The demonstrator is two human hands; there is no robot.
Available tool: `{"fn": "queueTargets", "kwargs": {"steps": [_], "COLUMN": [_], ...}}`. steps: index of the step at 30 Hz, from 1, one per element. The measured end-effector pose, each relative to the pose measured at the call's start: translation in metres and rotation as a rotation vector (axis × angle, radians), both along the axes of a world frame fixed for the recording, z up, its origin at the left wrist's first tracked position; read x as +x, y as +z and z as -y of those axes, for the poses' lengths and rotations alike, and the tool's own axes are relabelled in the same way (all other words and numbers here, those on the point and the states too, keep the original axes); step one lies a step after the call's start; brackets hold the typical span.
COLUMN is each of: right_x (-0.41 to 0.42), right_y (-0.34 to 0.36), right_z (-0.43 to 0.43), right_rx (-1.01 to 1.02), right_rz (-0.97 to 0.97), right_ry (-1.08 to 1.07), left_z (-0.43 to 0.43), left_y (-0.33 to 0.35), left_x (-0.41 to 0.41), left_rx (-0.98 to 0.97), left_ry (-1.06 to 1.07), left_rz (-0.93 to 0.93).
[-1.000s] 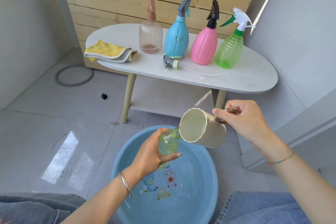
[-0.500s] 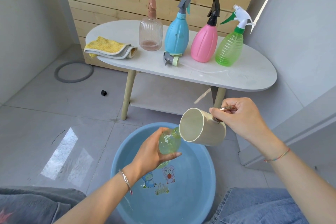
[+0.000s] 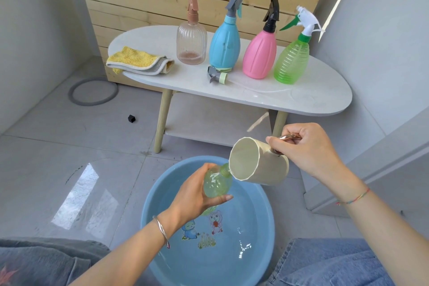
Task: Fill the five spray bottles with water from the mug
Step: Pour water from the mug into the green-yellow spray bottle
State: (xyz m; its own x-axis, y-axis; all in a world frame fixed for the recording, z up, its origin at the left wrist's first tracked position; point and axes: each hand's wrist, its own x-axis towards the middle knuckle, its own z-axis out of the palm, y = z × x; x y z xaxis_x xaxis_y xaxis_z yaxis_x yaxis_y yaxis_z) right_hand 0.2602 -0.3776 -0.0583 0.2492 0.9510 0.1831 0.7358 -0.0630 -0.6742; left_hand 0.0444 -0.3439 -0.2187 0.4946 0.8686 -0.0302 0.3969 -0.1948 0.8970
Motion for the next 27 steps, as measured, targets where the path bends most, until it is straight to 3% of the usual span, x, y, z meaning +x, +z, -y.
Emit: {"fn": "queueTargets", "kwargs": {"steps": [27], "right_x": [-0.0033], "right_y": [0.0038], "right_z": [0.0016], "right_rx": [0.032], "right_rz": [0.093], "right_ry": [0.041], "left_z": [0.0036], "left_y": [0.0011], "left_x": [0.0026], "left_rx": [0.025], "left_ry": [-0.026], "left_rz": [-0.052]}}
